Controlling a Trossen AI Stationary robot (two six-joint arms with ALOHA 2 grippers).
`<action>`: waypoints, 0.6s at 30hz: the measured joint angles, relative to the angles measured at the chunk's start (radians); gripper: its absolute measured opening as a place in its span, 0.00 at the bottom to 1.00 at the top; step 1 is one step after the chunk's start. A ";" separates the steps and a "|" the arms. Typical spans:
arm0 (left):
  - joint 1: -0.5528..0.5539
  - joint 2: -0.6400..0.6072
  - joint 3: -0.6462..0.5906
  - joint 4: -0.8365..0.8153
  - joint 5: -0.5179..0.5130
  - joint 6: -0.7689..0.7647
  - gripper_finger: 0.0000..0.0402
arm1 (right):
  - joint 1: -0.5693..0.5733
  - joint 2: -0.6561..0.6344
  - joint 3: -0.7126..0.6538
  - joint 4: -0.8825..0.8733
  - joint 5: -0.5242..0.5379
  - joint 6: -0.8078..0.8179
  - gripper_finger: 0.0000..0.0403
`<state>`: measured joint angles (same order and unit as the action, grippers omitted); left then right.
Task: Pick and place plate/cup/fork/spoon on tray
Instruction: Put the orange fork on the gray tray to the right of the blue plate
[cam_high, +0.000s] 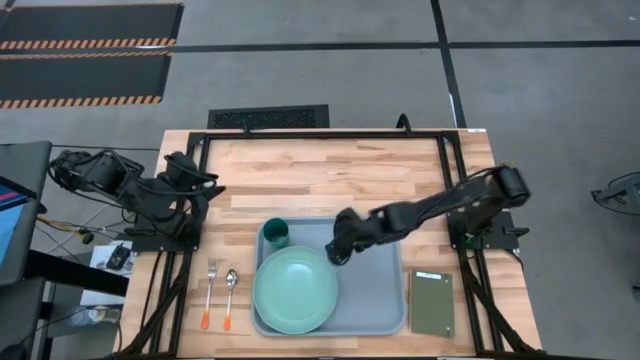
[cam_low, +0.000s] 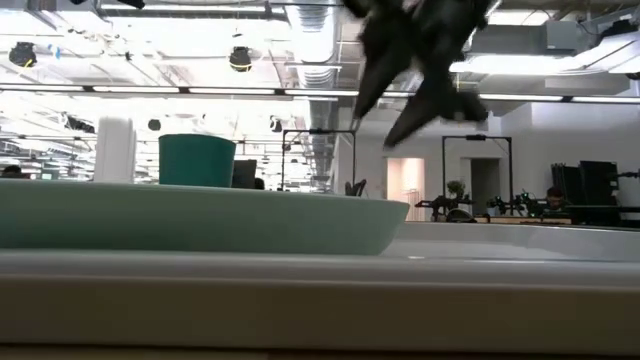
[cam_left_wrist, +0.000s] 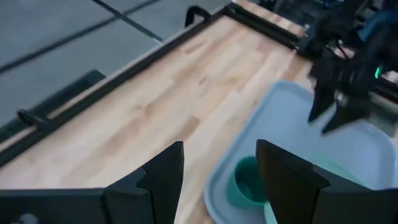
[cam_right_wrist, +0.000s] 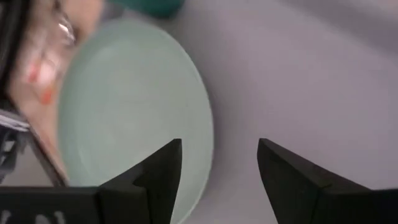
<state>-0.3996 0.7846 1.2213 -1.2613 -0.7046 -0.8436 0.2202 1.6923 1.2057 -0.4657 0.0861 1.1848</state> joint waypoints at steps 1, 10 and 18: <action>0.000 0.001 0.000 -0.013 0.013 -0.017 0.47 | -0.004 -0.036 0.001 -0.035 0.011 -0.005 0.58; -0.030 0.023 -0.177 -0.055 0.274 -0.273 0.47 | 0.067 -0.354 0.001 -0.416 0.266 0.084 0.58; -0.227 0.075 -0.443 0.062 0.417 -0.674 0.47 | 0.206 -0.444 0.001 -0.654 0.436 0.303 0.58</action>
<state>-0.6270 0.8593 0.7779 -1.1993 -0.2875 -1.5176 0.4263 1.2484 1.2064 -1.1197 0.5216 1.4878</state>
